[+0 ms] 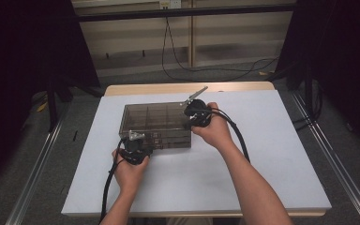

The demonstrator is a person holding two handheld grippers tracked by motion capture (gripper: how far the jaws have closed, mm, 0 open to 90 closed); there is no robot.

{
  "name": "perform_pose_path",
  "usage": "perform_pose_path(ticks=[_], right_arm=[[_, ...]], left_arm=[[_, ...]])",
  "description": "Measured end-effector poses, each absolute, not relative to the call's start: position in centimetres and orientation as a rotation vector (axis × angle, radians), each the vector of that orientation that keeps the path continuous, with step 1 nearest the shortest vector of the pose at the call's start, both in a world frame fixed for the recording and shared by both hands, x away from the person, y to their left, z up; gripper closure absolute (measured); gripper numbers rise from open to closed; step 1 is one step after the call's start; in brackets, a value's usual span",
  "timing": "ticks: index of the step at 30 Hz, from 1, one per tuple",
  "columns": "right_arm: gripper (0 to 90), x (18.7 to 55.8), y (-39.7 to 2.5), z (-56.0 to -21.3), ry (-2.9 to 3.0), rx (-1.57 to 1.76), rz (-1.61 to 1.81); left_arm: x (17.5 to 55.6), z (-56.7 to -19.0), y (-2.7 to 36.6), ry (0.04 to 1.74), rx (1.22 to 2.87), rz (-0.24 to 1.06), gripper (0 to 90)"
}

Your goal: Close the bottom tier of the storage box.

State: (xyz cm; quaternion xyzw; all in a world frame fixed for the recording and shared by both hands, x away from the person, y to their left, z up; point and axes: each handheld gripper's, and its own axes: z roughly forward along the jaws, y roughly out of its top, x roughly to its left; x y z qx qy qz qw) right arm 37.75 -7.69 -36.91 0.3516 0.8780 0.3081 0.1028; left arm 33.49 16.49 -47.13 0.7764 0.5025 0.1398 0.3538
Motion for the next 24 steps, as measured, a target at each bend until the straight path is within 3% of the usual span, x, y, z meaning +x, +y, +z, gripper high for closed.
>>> perform_pose_path(ticks=[14,24], right_arm=[[90.0,37.67,-7.67,-36.94,2.588,1.033,0.912],[90.0,37.64,-7.76,-36.98,2.582,1.032,0.920]], left_arm=[[33.70,-47.22,16.59,1.313,2.024,0.354,87.0],[33.62,-47.23,16.86,1.331,2.026,0.351,79.0]])
